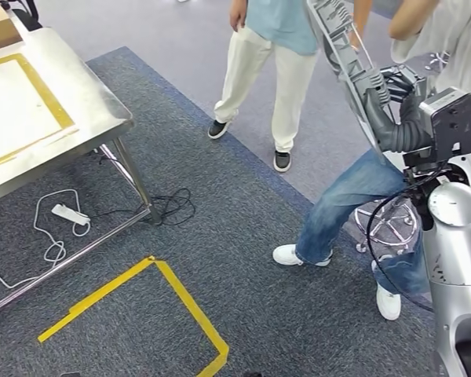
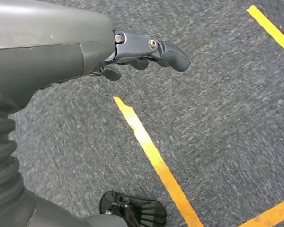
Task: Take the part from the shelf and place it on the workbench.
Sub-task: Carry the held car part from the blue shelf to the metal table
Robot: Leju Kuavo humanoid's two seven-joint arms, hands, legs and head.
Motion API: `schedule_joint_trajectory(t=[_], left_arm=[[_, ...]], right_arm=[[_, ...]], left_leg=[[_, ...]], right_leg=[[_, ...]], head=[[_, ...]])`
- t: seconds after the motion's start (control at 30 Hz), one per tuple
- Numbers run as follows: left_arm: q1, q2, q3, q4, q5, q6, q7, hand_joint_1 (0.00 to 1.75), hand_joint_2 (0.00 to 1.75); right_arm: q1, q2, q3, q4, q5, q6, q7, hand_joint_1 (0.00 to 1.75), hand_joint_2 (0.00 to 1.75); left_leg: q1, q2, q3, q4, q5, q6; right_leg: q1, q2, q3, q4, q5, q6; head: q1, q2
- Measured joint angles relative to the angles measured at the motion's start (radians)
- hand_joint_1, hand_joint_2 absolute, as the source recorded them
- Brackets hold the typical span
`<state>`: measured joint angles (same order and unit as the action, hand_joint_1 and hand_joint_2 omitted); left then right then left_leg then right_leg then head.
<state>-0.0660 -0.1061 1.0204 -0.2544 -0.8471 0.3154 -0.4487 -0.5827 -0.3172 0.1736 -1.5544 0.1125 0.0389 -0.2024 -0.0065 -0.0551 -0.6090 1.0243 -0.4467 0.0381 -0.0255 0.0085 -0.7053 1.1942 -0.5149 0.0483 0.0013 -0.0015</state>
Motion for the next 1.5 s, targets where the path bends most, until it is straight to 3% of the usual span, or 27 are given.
schedule_joint_trajectory(t=[0.03, 0.1, 0.2, 0.27, 0.33, 0.37, 0.43, 0.5, 0.57, 0.63, 0.7, 0.73, 0.77, 0.83, 0.9, 0.93, 0.97, 1.03, 1.1, 1.17, 1.23, 1.3, 1.33, 1.4, 1.43, 1.47, 1.5], left_arm=[[0.0, 0.0, 0.0, 0.0, -0.001, 0.0, 0.0, 0.0, 1.75], [0.0, -0.001, 0.0, 0.0, -0.002, 0.001, 0.0, 0.0, 1.75], [0.006, 0.0, 0.001, 0.0, -0.005, 0.002, 0.001, 0.0, 1.75], [0.006, -0.002, 0.001, 0.0, -0.009, 0.002, 0.001, 0.0, 1.75], [0.004, -0.002, 0.001, 0.0, -0.01, 0.002, 0.001, 0.0, 1.75], [0.003, -0.003, 0.001, 0.0, -0.01, 0.002, 0.001, 0.0, 1.75], [0.004, -0.004, 0.001, 0.0, -0.011, 0.001, 0.002, 0.0, 1.75], [0.005, -0.004, 0.001, 0.0, -0.011, 0.001, 0.002, 0.0, 1.75], [0.005, -0.003, 0.001, 0.0, -0.011, 0.002, 0.004, 0.0, 1.75], [0.004, -0.001, 0.001, 0.0, -0.012, 0.004, 0.007, 0.0, 1.75], [0.007, 0.0, 0.002, 0.0, -0.012, 0.006, 0.01, 0.0, 1.75], [0.008, 0.0, 0.002, 0.0, -0.012, 0.008, 0.012, 0.0, 1.75], [0.009, -0.001, 0.002, 0.0, -0.012, 0.009, 0.014, 0.0, 1.75], [0.007, -0.002, 0.002, 0.0, -0.011, 0.01, 0.017, 0.0, 1.75], [0.005, -0.002, 0.004, 0.0, -0.01, 0.013, 0.017, 0.0, 1.75], [0.006, -0.002, 0.006, 0.0, -0.008, 0.014, 0.017, 0.0, 1.75], [0.007, -0.002, 0.008, 0.0, -0.007, 0.016, 0.016, 0.0, 1.75], [0.008, -0.002, 0.014, 0.0, -0.004, 0.018, 0.012, 0.0, 1.75], [0.006, 0.002, 0.02, 0.0, -0.002, 0.021, 0.008, 0.0, 1.75], [0.008, 0.006, 0.027, 0.0, -0.001, 0.023, 0.005, 0.0, 1.75], [0.01, 0.009, 0.034, 0.0, 0.01, 0.025, 0.001, 0.0, 1.75], [0.008, 0.01, 0.049, -0.001, 0.037, 0.03, -0.004, 0.0, 1.75], [0.005, 0.01, 0.059, -0.001, 0.051, 0.033, -0.007, 0.0, 1.75], [0.001, 0.01, 0.076, -0.002, 0.067, 0.037, -0.01, 0.0, 1.75], [0.0, 0.009, 0.082, -0.002, 0.068, 0.038, -0.011, 0.0, 1.75], [0.001, 0.009, 0.087, -0.002, 0.069, 0.038, -0.011, 0.0, 1.75], [0.001, 0.008, 0.092, -0.002, 0.069, 0.039, -0.011, 0.0, 1.75]], right_arm=[[0.0, -0.001, 0.0, 0.001, 0.0, 0.0, 0.0, 1.75, 1.75], [0.001, -0.002, 0.001, 0.002, 0.0, 0.0, 0.0, 1.75, 1.75], [0.001, -0.002, 0.006, 0.003, 0.002, 0.0, 0.0, 1.75, 1.75], [0.0, -0.002, 0.009, 0.003, 0.003, 0.0, 0.002, 1.75, 1.75], [0.001, -0.002, 0.011, 0.004, 0.004, -0.001, 0.002, 1.75, 1.75], [0.001, -0.002, 0.012, 0.005, 0.004, -0.001, 0.002, 1.75, 1.75], [0.003, -0.001, 0.016, 0.008, 0.004, -0.002, 0.0, 1.75, 1.75], [0.007, 0.0, 0.019, 0.009, 0.005, -0.004, 0.0, 1.75, 1.75], [0.008, 0.0, 0.023, 0.011, 0.005, -0.006, -0.003, 1.75, 1.75], [0.01, 0.0, 0.025, 0.012, 0.005, -0.01, -0.005, 1.75, 1.75], [0.013, 0.0, 0.026, 0.013, 0.006, -0.014, -0.006, 1.75, 1.75], [0.015, 0.0, 0.026, 0.014, 0.006, -0.014, -0.007, 1.75, 1.75], [0.016, 0.0, 0.026, 0.014, 0.005, -0.014, -0.007, 1.75, 1.75], [0.019, 0.0, 0.025, 0.016, 0.005, -0.015, -0.009, 1.75, 1.75], [0.026, 0.0, 0.025, 0.019, 0.004, -0.016, -0.011, 1.75, 1.75], [0.029, 0.0, 0.025, 0.019, 0.005, -0.016, -0.012, 1.75, 1.75], [0.031, 0.0, 0.024, 0.02, 0.005, -0.016, -0.012, 1.75, 1.75], [0.032, 0.0, 0.024, 0.021, 0.005, -0.016, -0.012, 1.75, 1.75], [0.032, 0.0, 0.025, 0.023, 0.006, -0.015, -0.011, 1.75, 1.75], [0.031, 0.0, 0.026, 0.027, 0.009, -0.014, -0.011, 1.75, 1.75], [0.028, 0.0, 0.028, 0.029, 0.014, -0.012, -0.01, 1.75, 1.75], [0.024, 0.001, 0.031, 0.033, 0.021, -0.01, -0.008, 1.75, 1.75], [0.023, 0.001, 0.032, 0.035, 0.025, -0.01, -0.006, 1.75, 1.75], [0.02, 0.001, 0.036, 0.042, 0.033, -0.009, -0.004, 1.75, 1.75], [0.019, 0.002, 0.039, 0.046, 0.038, -0.008, -0.003, 1.75, 1.75], [0.018, 0.003, 0.042, 0.049, 0.042, -0.008, -0.001, 1.75, 1.75], [0.017, 0.004, 0.045, 0.052, 0.045, -0.007, 0.0, 1.75, 1.75]], left_leg=[[0.0, -0.01, -0.001, 0.007, -0.006, -0.006], [0.001, -0.028, -0.007, 0.018, -0.012, -0.017], [0.001, -0.042, -0.013, 0.023, -0.015, -0.027], [-0.001, -0.011, -0.031, 0.067, -0.042, -0.038], [0.002, 0.031, -0.087, 0.185, -0.096, -0.049], [0.004, 0.041, -0.12, 0.249, -0.118, -0.053], [0.007, 0.047, -0.15, 0.296, -0.113, -0.054], [0.005, 0.056, -0.109, 0.196, -0.042, -0.046], [-0.005, 0.085, -0.051, 0.071, 0.009, -0.03], [-0.016, 0.101, -0.031, 0.023, 0.01, -0.018], [-0.015, 0.087, -0.026, 0.007, 0.011, -0.009], [-0.012, 0.079, -0.02, -0.002, 0.014, -0.005], [-0.008, 0.072, -0.013, -0.011, 0.018, -0.001], [-0.004, 0.056, -0.006, -0.017, 0.019, 0.006], [-0.004, 0.036, -0.005, -0.016, 0.016, 0.009], [-0.005, 0.026, -0.004, -0.014, 0.015, 0.009], [-0.004, 0.015, -0.003, -0.011, 0.012, 0.008], [-0.002, -0.005, 0.0, -0.003, 0.003, 0.002], [-0.001, -0.025, -0.008, 0.011, -0.004, -0.008], [-0.001, -0.04, -0.019, 0.017, -0.004, -0.017], [-0.001, -0.043, -0.022, 0.022, -0.009, -0.026], [-0.002, -0.005, -0.045, 0.08, -0.044, -0.037], [-0.001, 0.02, -0.073, 0.14, -0.073, -0.044], [0.005, 0.043, -0.139, 0.269, -0.12, -0.052], [0.007, 0.046, -0.156, 0.3, -0.122, -0.054], [0.009, 0.048, -0.154, 0.29, -0.103, -0.054], [0.009, 0.051, -0.134, 0.245, -0.069, -0.052]], right_leg=[[-0.002, 0.014, 0.032, -0.063, 0.028, 0.001], [-0.004, 0.035, 0.071, -0.136, 0.044, -0.005], [-0.005, 0.022, 0.08, -0.144, 0.036, -0.021], [-0.008, 0.004, 0.089, -0.148, 0.033, -0.033], [-0.006, -0.013, 0.095, -0.149, 0.028, -0.042], [-0.005, -0.022, 0.097, -0.149, 0.026, -0.044], [-0.003, -0.038, 0.102, -0.149, 0.021, -0.045], [0.0, -0.054, 0.111, -0.149, 0.014, -0.044], [0.003, -0.068, 0.119, -0.151, 0.008, -0.04], [0.006, -0.083, 0.122, -0.155, 0.005, -0.031], [0.007, -0.095, 0.126, -0.162, 0.002, -0.02], [0.006, -0.086, 0.126, -0.159, -0.004, -0.015], [0.005, -0.068, 0.117, -0.138, -0.018, -0.012], [0.004, -0.025, 0.063, -0.033, -0.065, -0.009], [0.004, -0.011, -0.011, 0.09, -0.1, -0.005], [0.004, -0.01, -0.031, 0.111, -0.093, -0.004], [0.004, -0.01, -0.03, 0.091, -0.064, -0.004], [0.001, 0.006, 0.017, -0.032, 0.013, -0.004], [-0.003, 0.037, 0.065, -0.13, 0.045, -0.007], [-0.003, 0.047, 0.078, -0.148, 0.038, -0.014], [-0.006, 0.032, 0.083, -0.15, 0.037, -0.026], [-0.009, 0.011, 0.093, -0.156, 0.034, -0.038], [-0.007, 0.001, 0.098, -0.157, 0.032, -0.043], [-0.005, -0.018, 0.102, -0.158, 0.028, -0.047], [-0.005, -0.027, 0.105, -0.157, 0.025, -0.047], [-0.004, -0.036, 0.109, -0.157, 0.022, -0.047], [-0.003, -0.044, 0.113, -0.157, 0.019, -0.046]], head=[[0.0, 0.0], [0.001, 0.0], [0.001, 0.0], [-0.004, 0.0], [-0.01, 0.0], [-0.009, 0.0], [-0.01, 0.0], [-0.01, 0.0], [-0.009, 0.0], [-0.008, 0.0], [-0.008, 0.0], [-0.008, 0.0], [-0.006, 0.0], [-0.001, 0.0], [0.002, 0.0], [0.002, 0.0], [0.002, 0.0], [0.002, 0.0], [0.002, 0.0], [0.002, 0.0], [0.002, 0.0], [-0.004, 0.0], [-0.007, 0.0], [-0.009, 0.0], [-0.009, 0.0], [-0.009, 0.0], [-0.009, 0.0]])
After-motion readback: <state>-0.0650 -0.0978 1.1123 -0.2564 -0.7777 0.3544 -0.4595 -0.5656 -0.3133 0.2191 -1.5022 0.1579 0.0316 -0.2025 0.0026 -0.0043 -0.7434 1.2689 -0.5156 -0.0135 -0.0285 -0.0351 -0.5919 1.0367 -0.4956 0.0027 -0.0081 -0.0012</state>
